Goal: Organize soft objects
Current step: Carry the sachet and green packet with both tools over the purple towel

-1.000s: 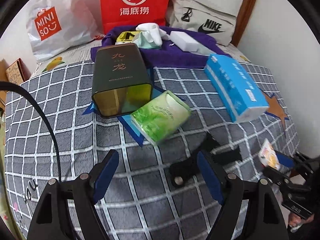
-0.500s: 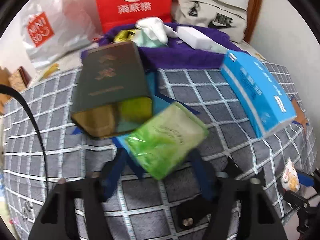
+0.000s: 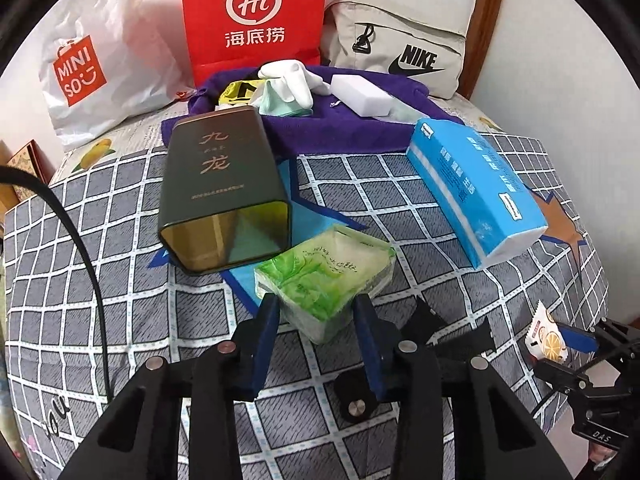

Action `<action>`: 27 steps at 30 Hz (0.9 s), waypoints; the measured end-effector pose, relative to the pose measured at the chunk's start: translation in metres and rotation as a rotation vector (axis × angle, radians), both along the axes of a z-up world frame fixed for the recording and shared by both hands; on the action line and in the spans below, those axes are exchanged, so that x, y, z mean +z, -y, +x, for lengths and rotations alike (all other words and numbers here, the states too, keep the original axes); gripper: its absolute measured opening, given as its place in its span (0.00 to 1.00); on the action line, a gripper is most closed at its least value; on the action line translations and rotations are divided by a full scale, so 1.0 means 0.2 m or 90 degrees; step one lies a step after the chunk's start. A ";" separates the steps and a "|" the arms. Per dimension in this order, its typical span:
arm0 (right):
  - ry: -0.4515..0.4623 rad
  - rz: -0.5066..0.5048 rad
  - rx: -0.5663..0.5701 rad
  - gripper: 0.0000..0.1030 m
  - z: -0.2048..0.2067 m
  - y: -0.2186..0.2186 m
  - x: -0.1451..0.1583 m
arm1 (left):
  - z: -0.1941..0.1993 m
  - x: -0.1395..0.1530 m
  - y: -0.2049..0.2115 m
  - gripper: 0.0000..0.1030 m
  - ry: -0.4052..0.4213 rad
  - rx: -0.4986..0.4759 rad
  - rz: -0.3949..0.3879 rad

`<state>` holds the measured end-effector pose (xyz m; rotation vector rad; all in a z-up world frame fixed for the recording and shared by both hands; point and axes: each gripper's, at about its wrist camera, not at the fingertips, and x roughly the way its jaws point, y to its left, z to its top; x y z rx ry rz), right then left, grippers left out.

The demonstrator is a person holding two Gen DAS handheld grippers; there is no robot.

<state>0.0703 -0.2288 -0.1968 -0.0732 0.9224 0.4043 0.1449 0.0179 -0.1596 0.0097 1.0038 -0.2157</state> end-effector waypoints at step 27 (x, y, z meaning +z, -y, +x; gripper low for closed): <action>-0.019 0.003 0.000 0.42 0.01 0.02 -0.04 | 0.09 -0.10 0.12 0.63 0.003 -0.006 0.076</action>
